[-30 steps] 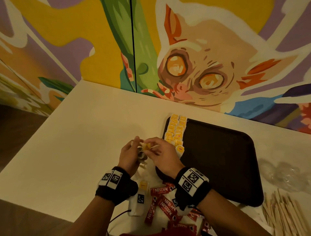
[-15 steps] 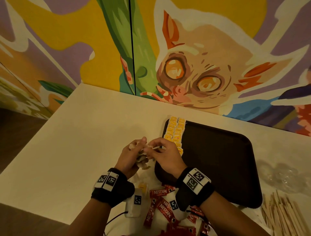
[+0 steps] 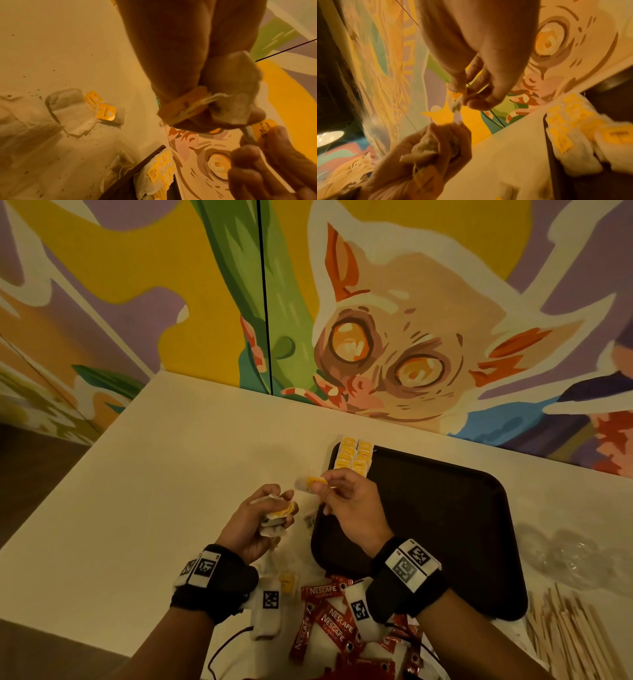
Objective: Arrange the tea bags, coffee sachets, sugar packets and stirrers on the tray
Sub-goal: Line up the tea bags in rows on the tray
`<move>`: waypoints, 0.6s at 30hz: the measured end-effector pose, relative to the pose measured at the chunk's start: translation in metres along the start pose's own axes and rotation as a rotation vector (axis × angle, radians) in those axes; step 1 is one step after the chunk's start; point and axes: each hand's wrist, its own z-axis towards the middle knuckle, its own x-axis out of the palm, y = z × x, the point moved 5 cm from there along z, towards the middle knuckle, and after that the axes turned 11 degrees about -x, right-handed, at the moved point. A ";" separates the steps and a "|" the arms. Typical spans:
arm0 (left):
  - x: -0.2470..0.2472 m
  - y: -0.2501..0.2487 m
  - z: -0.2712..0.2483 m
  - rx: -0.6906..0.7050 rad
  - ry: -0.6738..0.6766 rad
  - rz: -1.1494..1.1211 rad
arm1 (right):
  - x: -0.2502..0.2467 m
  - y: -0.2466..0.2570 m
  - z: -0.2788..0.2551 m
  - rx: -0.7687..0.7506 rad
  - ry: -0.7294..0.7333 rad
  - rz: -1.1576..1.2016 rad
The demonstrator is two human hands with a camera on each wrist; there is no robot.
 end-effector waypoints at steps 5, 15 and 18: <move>0.004 -0.010 -0.002 0.056 -0.161 0.111 | -0.014 0.011 -0.003 -0.036 0.073 -0.191; 0.075 -0.027 -0.034 0.320 -0.074 0.868 | -0.024 0.025 -0.019 -0.049 0.180 -0.199; 0.087 -0.029 -0.037 0.402 -0.061 1.031 | -0.029 0.026 -0.022 -0.060 0.178 -0.203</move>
